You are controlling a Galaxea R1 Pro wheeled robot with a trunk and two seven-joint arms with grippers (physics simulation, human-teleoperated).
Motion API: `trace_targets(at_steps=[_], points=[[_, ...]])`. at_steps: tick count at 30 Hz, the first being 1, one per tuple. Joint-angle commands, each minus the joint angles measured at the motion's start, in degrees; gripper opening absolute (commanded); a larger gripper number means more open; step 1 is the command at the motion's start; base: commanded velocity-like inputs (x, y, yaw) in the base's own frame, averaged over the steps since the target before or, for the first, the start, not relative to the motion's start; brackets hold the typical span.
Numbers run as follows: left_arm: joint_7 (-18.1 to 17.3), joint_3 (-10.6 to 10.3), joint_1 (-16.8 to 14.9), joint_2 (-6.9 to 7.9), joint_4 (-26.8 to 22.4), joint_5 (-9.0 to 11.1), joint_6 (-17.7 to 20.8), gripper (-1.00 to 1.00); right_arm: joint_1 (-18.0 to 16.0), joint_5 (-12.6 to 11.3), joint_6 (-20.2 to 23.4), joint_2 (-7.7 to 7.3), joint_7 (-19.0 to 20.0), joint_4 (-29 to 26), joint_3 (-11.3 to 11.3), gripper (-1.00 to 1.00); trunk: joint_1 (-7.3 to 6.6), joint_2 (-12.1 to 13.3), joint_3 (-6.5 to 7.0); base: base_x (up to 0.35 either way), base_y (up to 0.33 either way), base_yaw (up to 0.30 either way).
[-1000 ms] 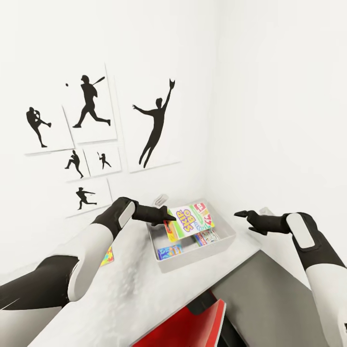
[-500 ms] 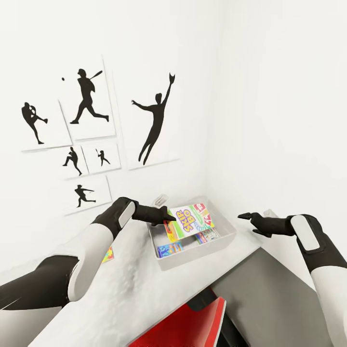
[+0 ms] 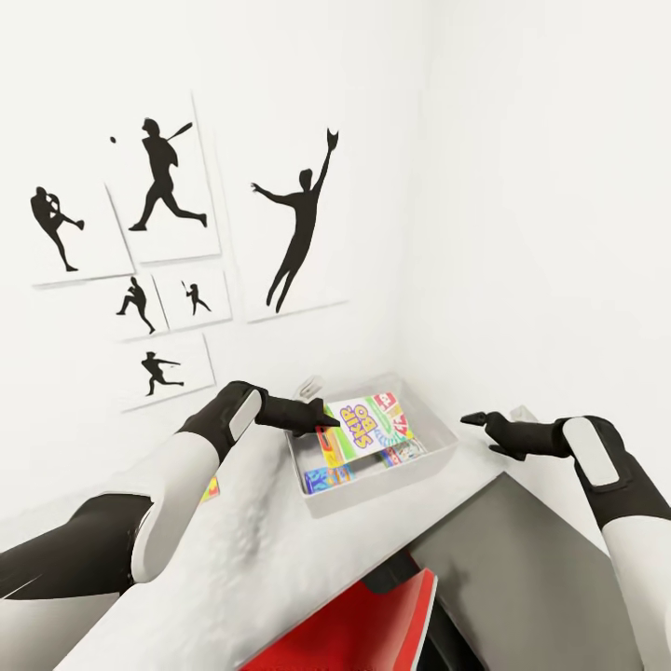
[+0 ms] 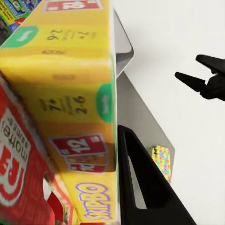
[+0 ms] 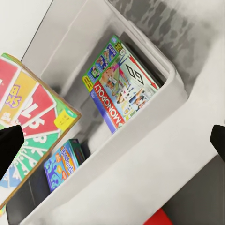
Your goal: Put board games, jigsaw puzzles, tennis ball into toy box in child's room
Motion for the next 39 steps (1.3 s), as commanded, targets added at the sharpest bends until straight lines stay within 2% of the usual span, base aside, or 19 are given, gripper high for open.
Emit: trace_targets(at_steps=[1,7,14,39], points=[[0.1,-0.1,-0.1,0.01,0.0,0.5,0.4,-1.00,0.0,0.0,0.3,-0.06,0.0,0.0,-0.1,1.00,0.03,-0.1,-0.23,0.000,0.000,0.000],[0.1,-0.1,-0.1,0.01,-0.3,0.5,0.3,-1.00,0.2,-0.1,0.3,-1.21,0.0,0.0,0.0,1.00,0.03,-0.1,-0.79,0.000,0.000,0.000],[0.1,-0.1,-0.1,0.01,-0.5,0.4,0.2,-1.00,0.3,-0.1,0.3,-1.74,0.2,0.0,-0.1,1.00,0.03,-0.1,-1.45,0.000,0.000,0.000],[0.1,-0.3,-0.1,-0.07,-0.2,0.4,0.3,-1.00,0.3,-0.1,0.3,-1.84,0.4,-0.1,-0.1,1.00,0.03,-0.1,-3.79,0.000,0.000,0.000]])
